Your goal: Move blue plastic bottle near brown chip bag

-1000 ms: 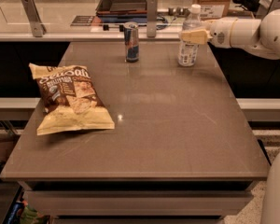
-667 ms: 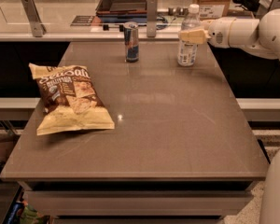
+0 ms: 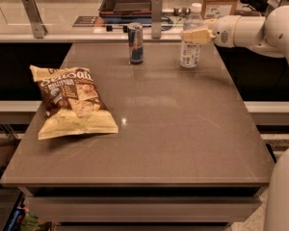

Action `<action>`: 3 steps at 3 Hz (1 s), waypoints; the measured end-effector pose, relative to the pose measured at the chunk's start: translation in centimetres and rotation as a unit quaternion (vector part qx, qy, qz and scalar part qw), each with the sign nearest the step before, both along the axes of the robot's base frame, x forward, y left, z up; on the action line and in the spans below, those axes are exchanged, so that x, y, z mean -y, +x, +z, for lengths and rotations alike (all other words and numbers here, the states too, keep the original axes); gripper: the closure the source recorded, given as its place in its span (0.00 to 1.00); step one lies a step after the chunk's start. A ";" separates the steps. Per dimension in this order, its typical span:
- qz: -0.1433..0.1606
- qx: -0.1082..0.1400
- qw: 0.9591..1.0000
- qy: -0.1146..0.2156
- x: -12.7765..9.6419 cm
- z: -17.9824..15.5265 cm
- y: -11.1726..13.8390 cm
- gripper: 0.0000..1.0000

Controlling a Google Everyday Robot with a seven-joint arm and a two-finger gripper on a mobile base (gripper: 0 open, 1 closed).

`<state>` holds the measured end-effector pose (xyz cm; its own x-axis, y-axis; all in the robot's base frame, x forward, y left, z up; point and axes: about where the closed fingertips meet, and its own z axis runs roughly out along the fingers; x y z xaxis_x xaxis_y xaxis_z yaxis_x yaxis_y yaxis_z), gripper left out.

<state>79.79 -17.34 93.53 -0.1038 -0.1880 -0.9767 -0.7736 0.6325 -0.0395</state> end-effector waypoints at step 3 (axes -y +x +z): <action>0.002 0.014 1.000 0.004 -3.5 4.6 -6.4 1.00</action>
Offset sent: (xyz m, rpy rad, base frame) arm -0.0734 0.0301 0.0534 -0.0006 -0.0181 -0.0126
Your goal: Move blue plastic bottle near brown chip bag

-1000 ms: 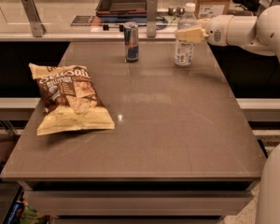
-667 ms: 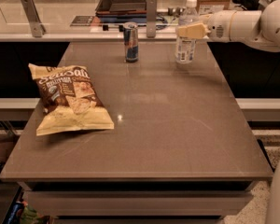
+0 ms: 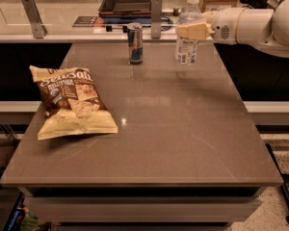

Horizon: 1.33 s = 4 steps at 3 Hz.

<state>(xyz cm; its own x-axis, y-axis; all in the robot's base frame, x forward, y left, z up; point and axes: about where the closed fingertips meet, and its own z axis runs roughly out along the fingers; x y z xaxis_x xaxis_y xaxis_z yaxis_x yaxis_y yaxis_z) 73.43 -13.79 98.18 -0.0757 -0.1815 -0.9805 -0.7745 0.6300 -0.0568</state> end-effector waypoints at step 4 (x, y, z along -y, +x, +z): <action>0.100 -0.009 0.994 0.030 -11.7 -0.8 -9.8 1.00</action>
Offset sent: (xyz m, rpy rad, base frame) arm -0.0803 0.0977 -0.0055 0.0981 -0.0257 0.1785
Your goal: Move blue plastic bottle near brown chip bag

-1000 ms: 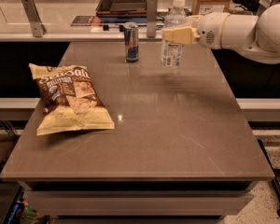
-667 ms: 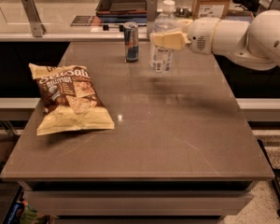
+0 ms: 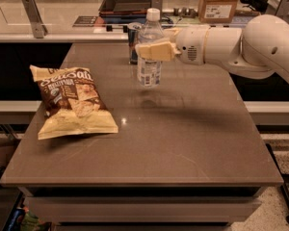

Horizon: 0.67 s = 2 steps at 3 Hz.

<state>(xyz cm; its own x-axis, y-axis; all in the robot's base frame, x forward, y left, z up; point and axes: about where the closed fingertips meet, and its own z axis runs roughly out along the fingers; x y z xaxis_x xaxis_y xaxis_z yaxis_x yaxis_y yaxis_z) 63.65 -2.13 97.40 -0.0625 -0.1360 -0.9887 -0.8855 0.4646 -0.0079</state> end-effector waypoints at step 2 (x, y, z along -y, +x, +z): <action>-0.014 -0.015 1.000 -0.019 -3.2 -1.2 -3.2 1.00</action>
Offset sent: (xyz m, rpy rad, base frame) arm -0.0469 0.0408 -0.0254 -0.0650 0.0345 -0.0694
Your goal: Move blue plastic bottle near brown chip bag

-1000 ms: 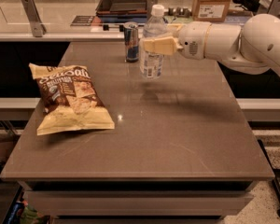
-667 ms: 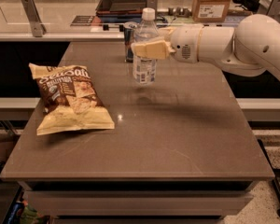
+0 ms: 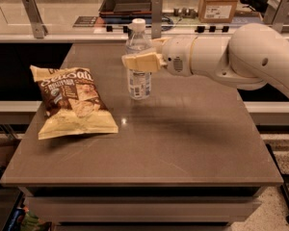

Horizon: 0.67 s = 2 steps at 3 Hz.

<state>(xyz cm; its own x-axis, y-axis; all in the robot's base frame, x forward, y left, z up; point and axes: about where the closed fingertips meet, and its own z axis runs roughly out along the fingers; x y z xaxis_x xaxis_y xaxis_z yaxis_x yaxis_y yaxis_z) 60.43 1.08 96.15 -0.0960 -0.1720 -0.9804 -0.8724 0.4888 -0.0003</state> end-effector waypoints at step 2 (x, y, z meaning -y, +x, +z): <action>-0.027 0.034 0.999 -0.015 -1.2 -2.8 -2.1 1.00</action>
Offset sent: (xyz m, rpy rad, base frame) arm -0.0318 0.0129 -0.0463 -0.0460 -0.1196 -0.0914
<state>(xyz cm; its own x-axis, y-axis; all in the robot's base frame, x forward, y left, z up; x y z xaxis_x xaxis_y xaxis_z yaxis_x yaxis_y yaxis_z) 58.33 2.30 93.35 -0.0399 -0.1982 -0.9793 -0.8421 0.5342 -0.0739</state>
